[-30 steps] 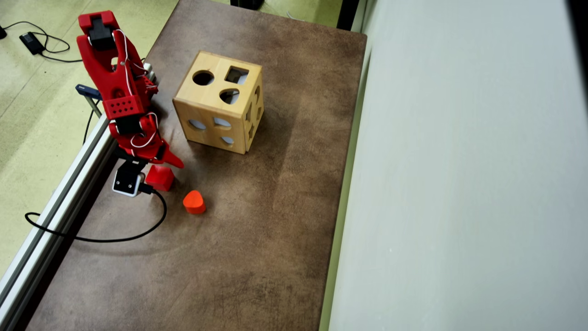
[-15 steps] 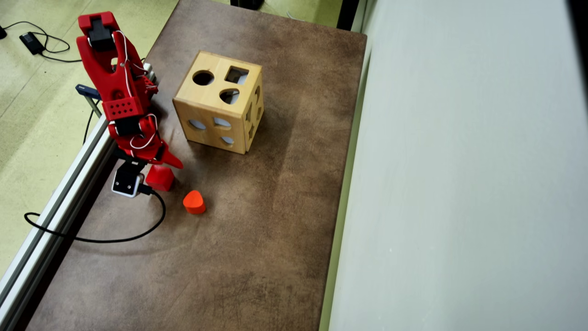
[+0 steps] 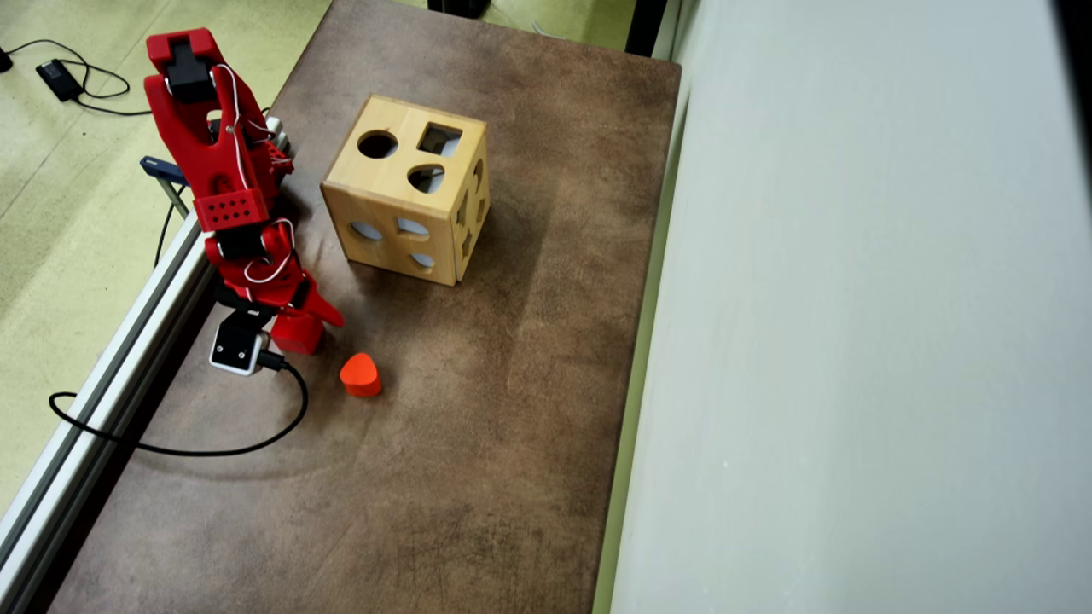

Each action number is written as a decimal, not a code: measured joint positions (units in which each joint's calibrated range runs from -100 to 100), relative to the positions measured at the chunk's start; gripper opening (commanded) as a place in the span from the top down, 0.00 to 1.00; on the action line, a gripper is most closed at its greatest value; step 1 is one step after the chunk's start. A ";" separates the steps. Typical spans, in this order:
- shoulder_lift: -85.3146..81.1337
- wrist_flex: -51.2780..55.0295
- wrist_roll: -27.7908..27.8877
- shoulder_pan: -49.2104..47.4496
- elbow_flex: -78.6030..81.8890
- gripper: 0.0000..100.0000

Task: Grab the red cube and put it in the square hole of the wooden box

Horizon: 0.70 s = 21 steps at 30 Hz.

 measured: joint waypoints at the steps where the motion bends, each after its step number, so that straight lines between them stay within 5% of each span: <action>1: 0.00 0.00 0.00 0.07 0.00 0.63; 21: 2.46 -5.49 0.00 0.07 0.00 0.64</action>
